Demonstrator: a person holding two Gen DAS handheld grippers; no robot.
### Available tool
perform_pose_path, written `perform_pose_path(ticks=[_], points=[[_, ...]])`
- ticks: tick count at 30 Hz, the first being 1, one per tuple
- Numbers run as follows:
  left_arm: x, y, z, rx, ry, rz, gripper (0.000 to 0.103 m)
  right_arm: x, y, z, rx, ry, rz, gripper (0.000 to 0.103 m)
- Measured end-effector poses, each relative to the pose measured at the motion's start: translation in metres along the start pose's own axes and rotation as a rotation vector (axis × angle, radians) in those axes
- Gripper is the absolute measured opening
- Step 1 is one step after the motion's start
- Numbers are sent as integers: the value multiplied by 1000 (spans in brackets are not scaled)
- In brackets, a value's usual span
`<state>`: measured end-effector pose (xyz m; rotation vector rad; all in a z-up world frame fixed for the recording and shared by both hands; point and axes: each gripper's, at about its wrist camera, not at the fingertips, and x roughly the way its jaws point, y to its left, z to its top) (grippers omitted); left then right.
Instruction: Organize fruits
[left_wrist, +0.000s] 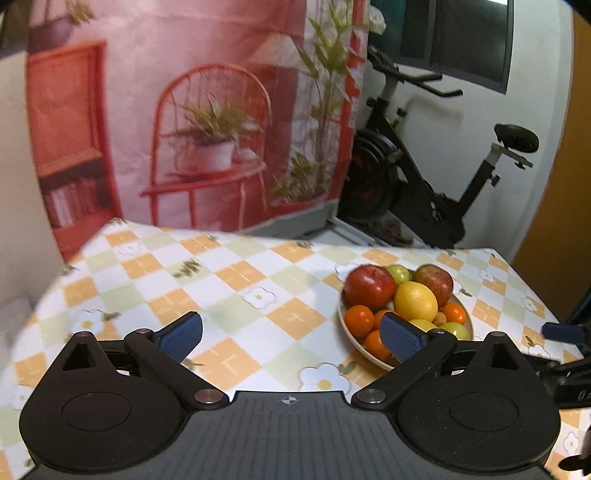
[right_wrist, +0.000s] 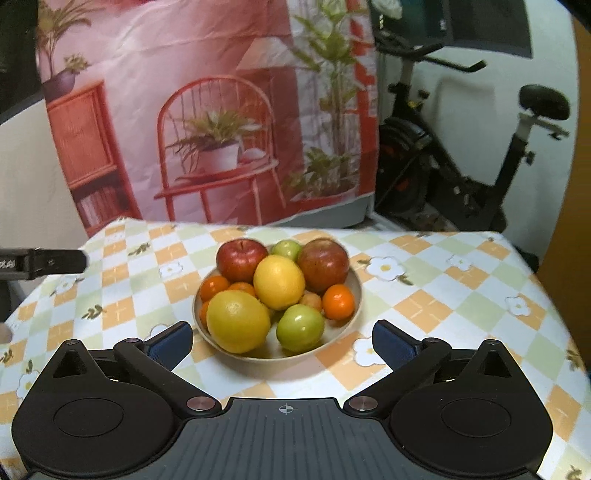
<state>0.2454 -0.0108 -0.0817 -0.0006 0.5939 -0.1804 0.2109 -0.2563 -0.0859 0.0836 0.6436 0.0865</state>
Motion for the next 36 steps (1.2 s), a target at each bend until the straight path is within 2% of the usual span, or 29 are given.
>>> perform_pose_path(ticks=[7, 15, 22, 30, 36], points=[[-52, 6, 4, -31, -48, 15, 103, -46, 9, 4, 45, -66, 4, 103], [-120, -1, 3, -12, -95, 72, 103, -104, 30, 1, 37, -122, 0, 103], [-171, -4, -1, 2, -165, 63, 103, -149, 37, 1, 57, -172, 3, 103], [-194, -16, -4, 39, -233, 72, 103, -180, 46, 2, 33, -220, -29, 103], [-200, -25, -6, 63, -264, 65, 103, -186, 50, 3, 24, -236, -22, 103]])
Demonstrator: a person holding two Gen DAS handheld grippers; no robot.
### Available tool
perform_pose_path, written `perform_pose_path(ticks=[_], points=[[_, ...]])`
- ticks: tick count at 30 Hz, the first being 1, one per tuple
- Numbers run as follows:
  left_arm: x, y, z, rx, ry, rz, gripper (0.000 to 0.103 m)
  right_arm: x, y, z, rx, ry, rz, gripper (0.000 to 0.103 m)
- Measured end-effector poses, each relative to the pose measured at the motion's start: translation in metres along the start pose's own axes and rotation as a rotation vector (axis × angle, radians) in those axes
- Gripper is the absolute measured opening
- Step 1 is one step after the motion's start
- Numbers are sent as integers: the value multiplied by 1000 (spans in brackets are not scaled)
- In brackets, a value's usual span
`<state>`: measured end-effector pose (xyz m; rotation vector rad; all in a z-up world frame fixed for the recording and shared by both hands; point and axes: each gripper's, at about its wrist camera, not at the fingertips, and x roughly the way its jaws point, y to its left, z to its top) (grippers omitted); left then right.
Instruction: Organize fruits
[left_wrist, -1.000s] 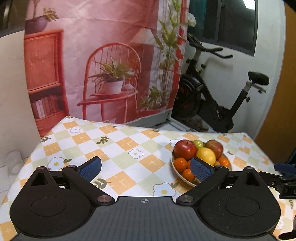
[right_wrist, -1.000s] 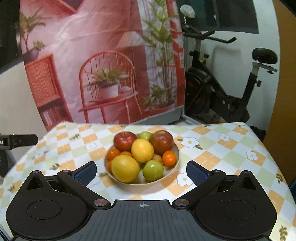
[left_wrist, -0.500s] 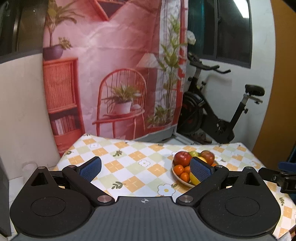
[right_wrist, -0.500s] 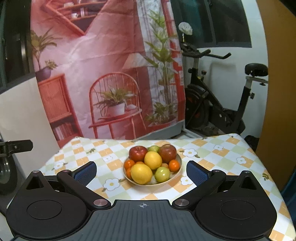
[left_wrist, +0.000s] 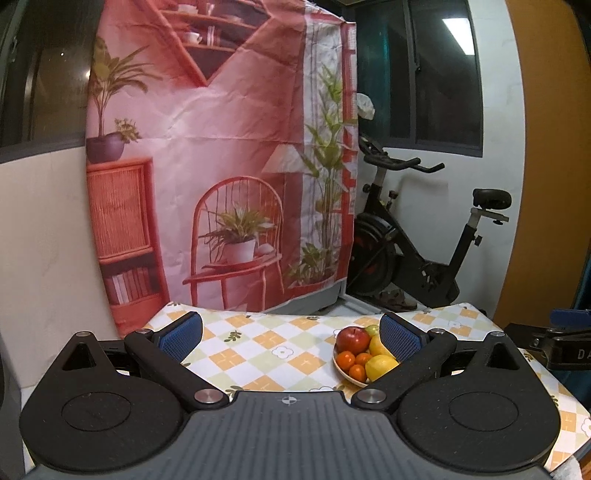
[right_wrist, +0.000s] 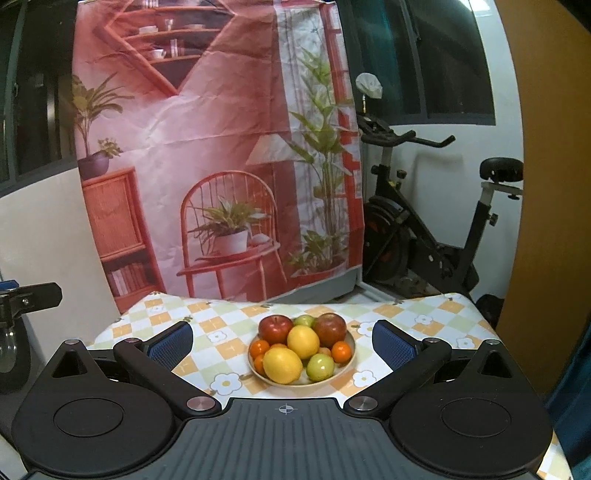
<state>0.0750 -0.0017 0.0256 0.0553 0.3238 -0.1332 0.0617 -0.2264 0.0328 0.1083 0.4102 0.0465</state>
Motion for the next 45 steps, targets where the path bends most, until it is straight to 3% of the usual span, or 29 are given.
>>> perform_pose_path(ticks=[45], points=[[1, -5, -11, 17, 11, -12, 103, -2, 7, 0, -10, 4, -2, 103]])
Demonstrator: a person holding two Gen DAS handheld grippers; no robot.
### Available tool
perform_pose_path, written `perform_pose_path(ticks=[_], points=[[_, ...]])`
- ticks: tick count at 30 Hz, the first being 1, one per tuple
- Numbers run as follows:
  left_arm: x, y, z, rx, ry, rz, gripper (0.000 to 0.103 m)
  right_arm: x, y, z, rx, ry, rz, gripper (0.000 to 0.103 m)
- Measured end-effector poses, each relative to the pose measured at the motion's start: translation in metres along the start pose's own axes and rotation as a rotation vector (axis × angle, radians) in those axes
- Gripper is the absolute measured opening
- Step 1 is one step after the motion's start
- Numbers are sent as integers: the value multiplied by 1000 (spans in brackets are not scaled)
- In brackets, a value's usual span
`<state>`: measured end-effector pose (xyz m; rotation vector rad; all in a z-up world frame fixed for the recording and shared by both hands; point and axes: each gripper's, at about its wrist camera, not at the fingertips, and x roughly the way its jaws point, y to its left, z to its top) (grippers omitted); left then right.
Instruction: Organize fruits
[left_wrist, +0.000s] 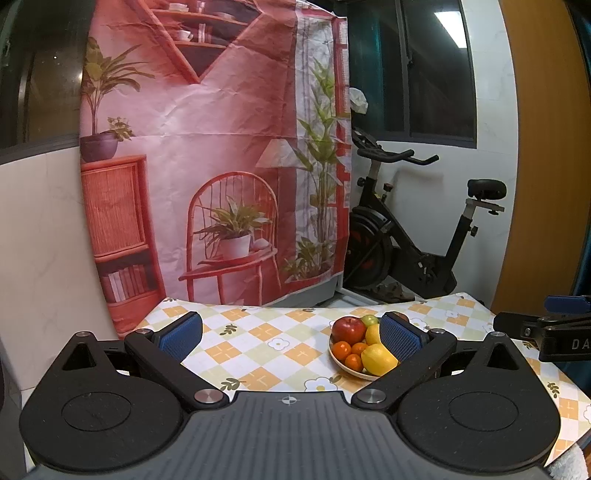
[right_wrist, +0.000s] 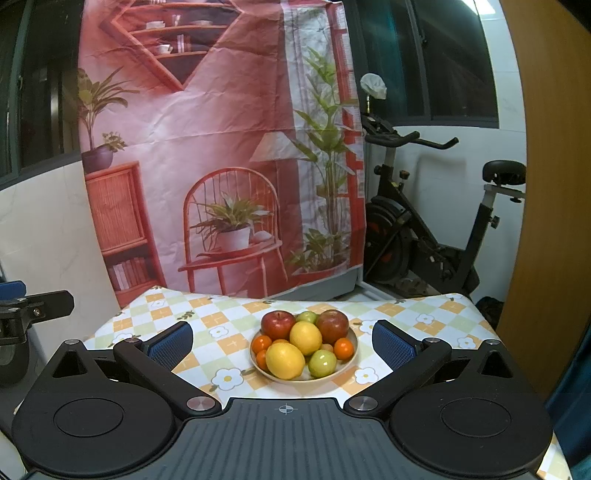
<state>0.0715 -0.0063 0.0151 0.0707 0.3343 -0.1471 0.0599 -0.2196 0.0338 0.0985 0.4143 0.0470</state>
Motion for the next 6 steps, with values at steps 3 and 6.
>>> perform_pose_path(ticks=[3, 6], points=[[0, 0, -1, 0, -4, 0, 103, 0, 0, 0, 0, 0, 0, 103], [0, -1, -1, -1, -3, -1, 103, 0, 0, 0, 0, 0, -1, 103]])
